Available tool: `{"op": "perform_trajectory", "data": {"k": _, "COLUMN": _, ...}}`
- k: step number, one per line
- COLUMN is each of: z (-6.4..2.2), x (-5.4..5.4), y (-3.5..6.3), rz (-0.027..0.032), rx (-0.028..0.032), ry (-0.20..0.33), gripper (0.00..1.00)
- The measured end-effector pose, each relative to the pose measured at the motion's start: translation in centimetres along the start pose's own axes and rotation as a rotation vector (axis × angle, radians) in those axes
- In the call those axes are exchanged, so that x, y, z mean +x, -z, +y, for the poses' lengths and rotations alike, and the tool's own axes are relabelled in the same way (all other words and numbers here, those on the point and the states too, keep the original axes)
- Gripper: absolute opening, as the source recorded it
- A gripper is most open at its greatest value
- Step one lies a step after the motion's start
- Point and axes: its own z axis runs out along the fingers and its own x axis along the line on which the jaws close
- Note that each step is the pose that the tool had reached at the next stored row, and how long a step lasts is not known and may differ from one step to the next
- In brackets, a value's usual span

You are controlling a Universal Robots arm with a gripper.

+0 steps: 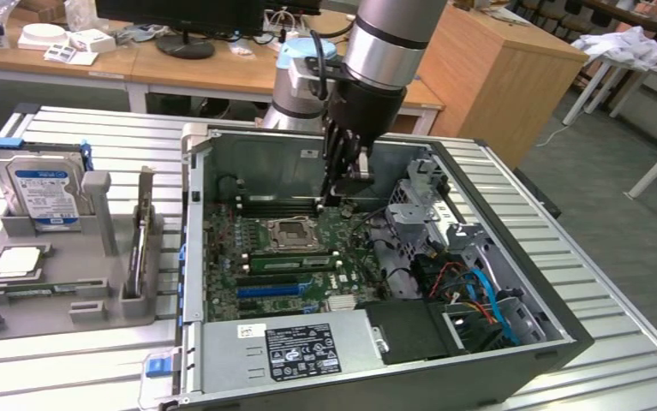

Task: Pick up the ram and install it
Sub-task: 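Insert the ram into the slot, then press down the ram until it locks into place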

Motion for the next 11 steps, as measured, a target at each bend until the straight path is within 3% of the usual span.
{"op": "perform_trajectory", "data": {"k": 5, "z": 0.1, "x": 0.0, "y": 0.0, "rz": 0.0, "rx": 0.0063, "ry": 0.0, "gripper": 0.25}}
{"op": "perform_trajectory", "data": {"k": 11, "z": 0.11, "x": 0.0, "y": 0.0, "rz": 0.0001, "rx": 0.0067, "ry": 0.0, "gripper": 0.25}}
